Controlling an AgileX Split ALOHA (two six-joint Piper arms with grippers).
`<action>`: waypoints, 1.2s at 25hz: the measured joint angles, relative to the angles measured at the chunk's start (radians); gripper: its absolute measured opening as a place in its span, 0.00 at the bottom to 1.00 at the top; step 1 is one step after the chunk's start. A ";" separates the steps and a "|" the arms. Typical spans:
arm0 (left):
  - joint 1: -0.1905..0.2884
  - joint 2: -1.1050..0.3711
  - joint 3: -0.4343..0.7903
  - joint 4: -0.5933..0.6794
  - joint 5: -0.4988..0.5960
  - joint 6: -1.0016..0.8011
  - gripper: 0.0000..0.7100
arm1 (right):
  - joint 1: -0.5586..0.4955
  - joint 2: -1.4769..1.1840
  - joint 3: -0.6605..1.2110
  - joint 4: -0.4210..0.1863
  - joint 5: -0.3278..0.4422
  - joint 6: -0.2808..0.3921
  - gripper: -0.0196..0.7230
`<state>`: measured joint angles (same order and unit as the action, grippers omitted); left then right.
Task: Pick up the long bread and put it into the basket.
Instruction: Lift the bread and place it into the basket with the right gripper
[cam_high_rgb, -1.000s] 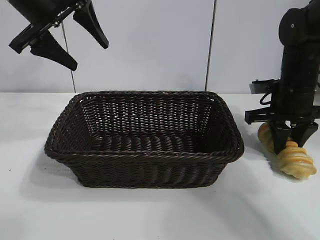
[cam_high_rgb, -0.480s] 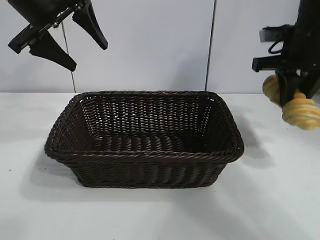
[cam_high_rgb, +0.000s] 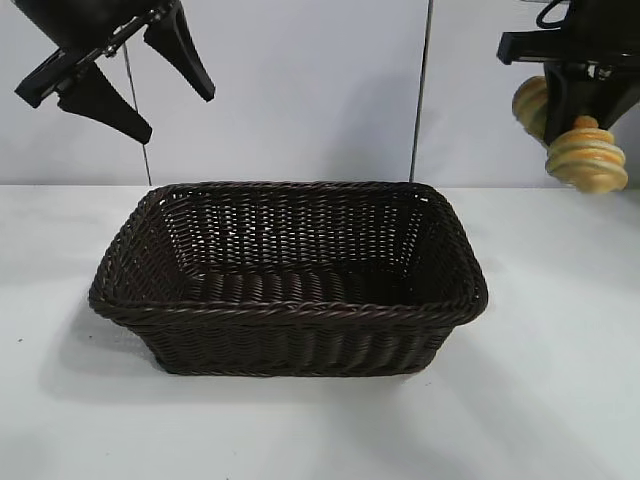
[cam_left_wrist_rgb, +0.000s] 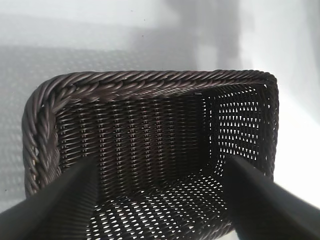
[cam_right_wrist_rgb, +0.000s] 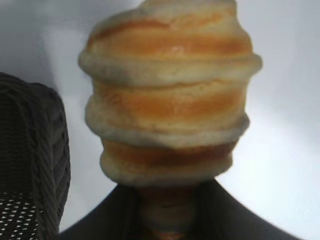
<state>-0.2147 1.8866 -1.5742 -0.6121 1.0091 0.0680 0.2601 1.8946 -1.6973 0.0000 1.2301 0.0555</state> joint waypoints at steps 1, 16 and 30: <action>0.000 0.000 0.000 0.000 0.002 0.000 0.72 | 0.024 0.000 0.000 0.005 -0.002 0.000 0.30; 0.000 0.000 0.000 0.000 0.014 0.000 0.72 | 0.273 0.052 0.000 0.021 -0.136 -0.137 0.30; 0.000 0.000 0.000 0.000 0.016 0.000 0.72 | 0.276 0.148 0.000 0.082 -0.187 -0.276 0.30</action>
<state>-0.2147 1.8866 -1.5742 -0.6121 1.0250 0.0680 0.5357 2.0422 -1.6973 0.0819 1.0427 -0.2210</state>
